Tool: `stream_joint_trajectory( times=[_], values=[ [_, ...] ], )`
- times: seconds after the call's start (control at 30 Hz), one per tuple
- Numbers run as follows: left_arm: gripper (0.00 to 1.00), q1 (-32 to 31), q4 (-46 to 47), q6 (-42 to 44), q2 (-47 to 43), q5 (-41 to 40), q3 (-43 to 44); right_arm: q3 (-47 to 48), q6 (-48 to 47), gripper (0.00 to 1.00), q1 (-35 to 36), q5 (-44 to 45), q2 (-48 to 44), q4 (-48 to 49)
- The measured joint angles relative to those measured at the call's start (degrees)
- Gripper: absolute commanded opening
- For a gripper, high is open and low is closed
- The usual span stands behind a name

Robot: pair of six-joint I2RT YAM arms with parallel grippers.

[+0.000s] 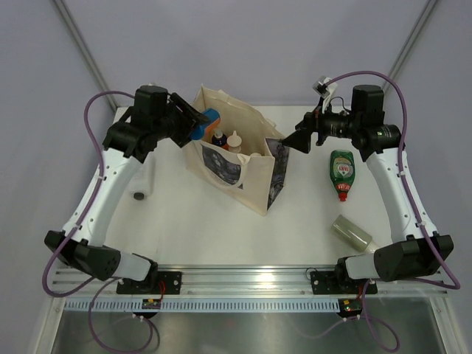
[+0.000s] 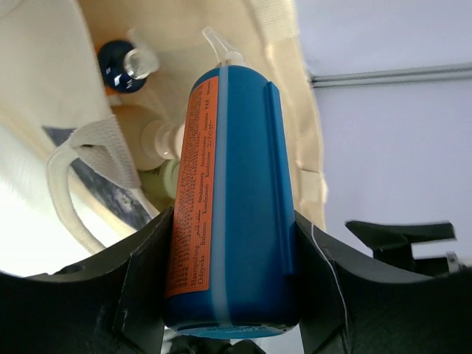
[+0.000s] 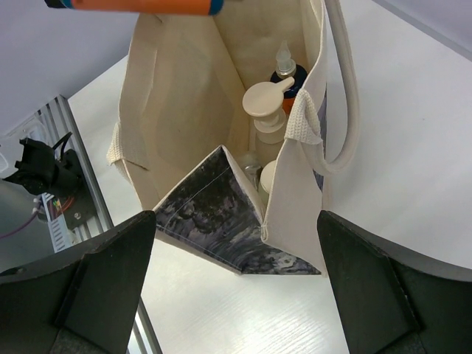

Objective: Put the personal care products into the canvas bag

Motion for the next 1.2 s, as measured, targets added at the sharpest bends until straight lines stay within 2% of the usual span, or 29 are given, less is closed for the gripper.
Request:
stream_joint_trajectory(
  times=[0.27,0.3,0.4,0.43,0.63,0.7,0.87,0.9,0.93,1.13,1.2],
  values=[
    [0.01,-1.5,-13.2,-3.8,12.5,-5.3,11.6,-3.9,1.5,0.99,0.0,-1.0,-1.8,2.4],
    [0.07,-1.8,-14.5,-4.0,14.0,-6.1,13.9,-4.3,1.7,1.0,0.0,-1.0,-2.2,2.6],
    [0.11,-2.9,-16.7,-4.0,17.2,-7.4,19.2,-5.1,2.2,1.0,0.0,-1.5,-3.5,3.5],
    [0.15,-3.3,-17.0,-4.0,17.9,-7.6,20.2,-5.4,2.3,0.99,0.0,-1.5,-3.9,3.7],
    [0.26,-5.6,-19.4,-3.5,21.7,-8.0,21.2,-6.8,2.6,0.99,-0.1,-1.5,-5.2,5.0],
    [0.41,-6.3,-19.3,-3.0,23.0,-8.2,21.2,-7.3,2.8,0.99,-0.9,-1.5,-5.4,5.1],
    [0.58,-7.5,-18.8,-1.7,24.4,-10.0,20.6,-8.1,4.0,1.0,-4.5,-3.0,-5.8,6.1],
    [0.67,-7.5,-18.4,-1.5,24.4,-10.2,20.2,-8.1,4.2,0.99,-5.4,-3.1,-5.9,6.1],
    [0.71,-7.7,-17.8,-1.2,24.3,-10.4,19.7,-8.1,4.3,1.0,-6.1,-3.2,-5.9,6.2],
    [0.89,-8.5,-12.1,0.1,23.2,-10.0,14.8,-8.9,4.5,1.0,-10.9,-3.4,-6.0,6.0],
    [0.89,-8.7,-10.1,0.7,22.1,-9.7,12.9,-9.0,4.5,0.99,-12.0,-2.9,-5.9,5.5]
  ],
)
